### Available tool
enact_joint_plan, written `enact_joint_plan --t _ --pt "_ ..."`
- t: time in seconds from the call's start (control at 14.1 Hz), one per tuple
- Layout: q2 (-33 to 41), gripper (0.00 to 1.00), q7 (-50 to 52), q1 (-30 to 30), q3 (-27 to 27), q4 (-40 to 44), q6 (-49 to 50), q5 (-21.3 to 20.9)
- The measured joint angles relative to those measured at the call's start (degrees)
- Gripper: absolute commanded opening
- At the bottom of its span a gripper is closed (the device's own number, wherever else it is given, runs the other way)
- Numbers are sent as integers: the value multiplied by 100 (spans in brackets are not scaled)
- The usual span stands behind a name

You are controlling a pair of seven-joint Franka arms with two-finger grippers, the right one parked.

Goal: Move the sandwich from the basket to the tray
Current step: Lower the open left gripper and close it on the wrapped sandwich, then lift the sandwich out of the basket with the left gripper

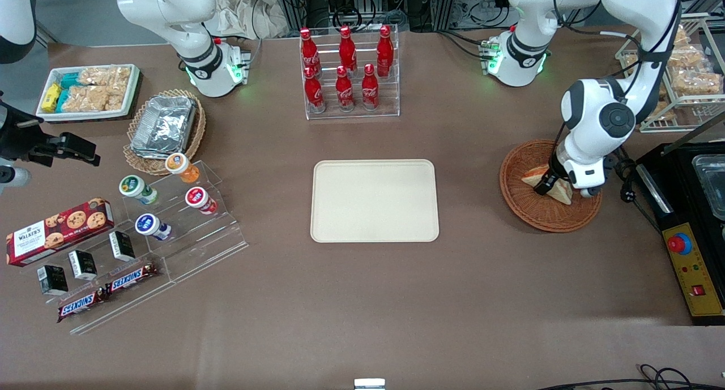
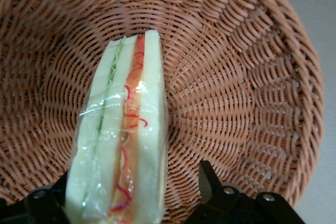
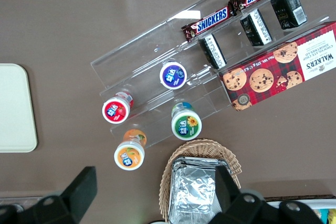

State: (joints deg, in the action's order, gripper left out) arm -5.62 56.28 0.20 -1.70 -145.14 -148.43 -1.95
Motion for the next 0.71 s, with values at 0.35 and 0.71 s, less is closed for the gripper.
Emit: enact_joint_plan --t 0.35,0.71 --pt "-49 0 19 12 67 6 -44 0" --pt "338 0 10 -9 45 143 289 -1"
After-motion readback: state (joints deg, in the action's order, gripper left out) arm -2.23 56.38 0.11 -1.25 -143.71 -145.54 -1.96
